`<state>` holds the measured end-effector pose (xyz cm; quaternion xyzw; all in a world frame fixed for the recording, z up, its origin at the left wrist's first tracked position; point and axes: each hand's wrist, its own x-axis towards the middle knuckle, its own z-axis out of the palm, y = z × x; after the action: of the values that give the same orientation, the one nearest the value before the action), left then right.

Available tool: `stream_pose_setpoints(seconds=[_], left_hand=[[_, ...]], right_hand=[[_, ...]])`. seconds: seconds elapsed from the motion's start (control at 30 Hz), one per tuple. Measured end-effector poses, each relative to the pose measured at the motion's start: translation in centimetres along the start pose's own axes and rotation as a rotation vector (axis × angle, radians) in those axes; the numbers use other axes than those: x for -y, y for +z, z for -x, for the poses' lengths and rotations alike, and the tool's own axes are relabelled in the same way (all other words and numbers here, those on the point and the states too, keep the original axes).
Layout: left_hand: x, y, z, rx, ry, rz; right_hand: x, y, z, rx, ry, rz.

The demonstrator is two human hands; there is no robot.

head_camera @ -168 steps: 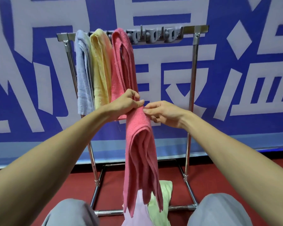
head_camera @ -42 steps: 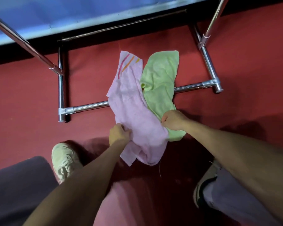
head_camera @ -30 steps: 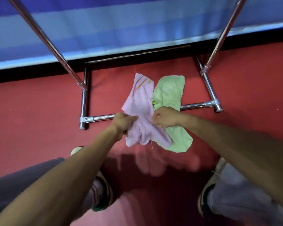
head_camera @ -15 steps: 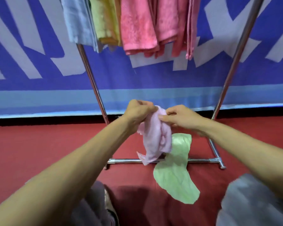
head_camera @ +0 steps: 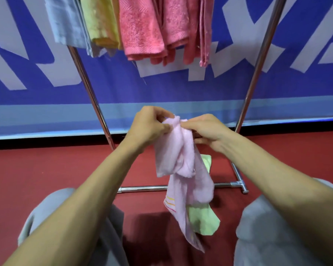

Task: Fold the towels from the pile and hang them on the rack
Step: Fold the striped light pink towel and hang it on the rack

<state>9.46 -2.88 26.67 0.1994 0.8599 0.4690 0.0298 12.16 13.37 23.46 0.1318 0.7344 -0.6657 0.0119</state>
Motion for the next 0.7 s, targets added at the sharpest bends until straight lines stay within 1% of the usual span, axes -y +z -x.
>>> stream_pose_setpoints(seconds=[0.03, 0.07, 0.1, 0.17, 0.2, 0.23, 0.27, 0.3, 0.37, 0.4, 0.43, 0.47, 0.57, 0.7], left_hand=[[-0.1, -0.1, 0.1, 0.011, -0.013, 0.03], [-0.2, -0.3, 0.3, 0.016, -0.043, 0.095], [-0.3, -0.4, 0.4, 0.002, -0.083, 0.172], [-0.1, -0.3, 0.4, -0.085, -0.157, 0.278], [0.0, -0.1, 0.3, -0.13, -0.186, 0.3], [0.0, 0.2, 0.2, -0.157, -0.215, 0.319], [0.0, 0.6, 0.2, -0.167, -0.245, 0.347], [-0.2, 1.0, 0.3, -0.166, -0.278, 0.387], [-0.4, 1.7, 0.4, -0.174, -0.342, 0.477], [-0.6, 1.9, 0.4, -0.188, -0.361, 0.516], [-0.7, 2.1, 0.3, -0.203, -0.37, 0.547], [-0.7, 2.1, 0.2, -0.215, -0.375, 0.568], [-0.8, 1.9, 0.1, -0.222, -0.386, 0.615], [-1.0, 1.7, 0.3, -0.198, -0.356, 0.605]], right_hand=[[-0.1, -0.2, 0.0, 0.001, -0.007, 0.023], [-0.4, -0.4, -0.1, -0.005, -0.03, 0.116], [-0.8, -0.8, -0.3, -0.017, -0.056, 0.301], [-1.2, -1.5, -0.5, -0.068, -0.081, 0.806], [-1.3, -1.7, -0.4, -0.09, -0.101, 0.978], [-1.3, -1.8, -0.2, -0.092, -0.135, 1.035], [-1.3, -1.8, 0.1, -0.068, -0.17, 1.005], [-1.0, -1.7, 0.5, -0.023, -0.201, 0.923], [-0.4, -1.0, 1.2, 0.047, -0.228, 0.658], [-0.1, -0.8, 1.4, 0.048, -0.24, 0.552], [0.1, -0.7, 1.6, 0.032, -0.262, 0.505], [0.3, -0.6, 2.0, 0.013, -0.298, 0.529], [-0.1, 0.0, 3.1, -0.045, -0.447, 0.78], [-0.7, 0.3, 2.6, -0.094, -0.584, 0.88]])
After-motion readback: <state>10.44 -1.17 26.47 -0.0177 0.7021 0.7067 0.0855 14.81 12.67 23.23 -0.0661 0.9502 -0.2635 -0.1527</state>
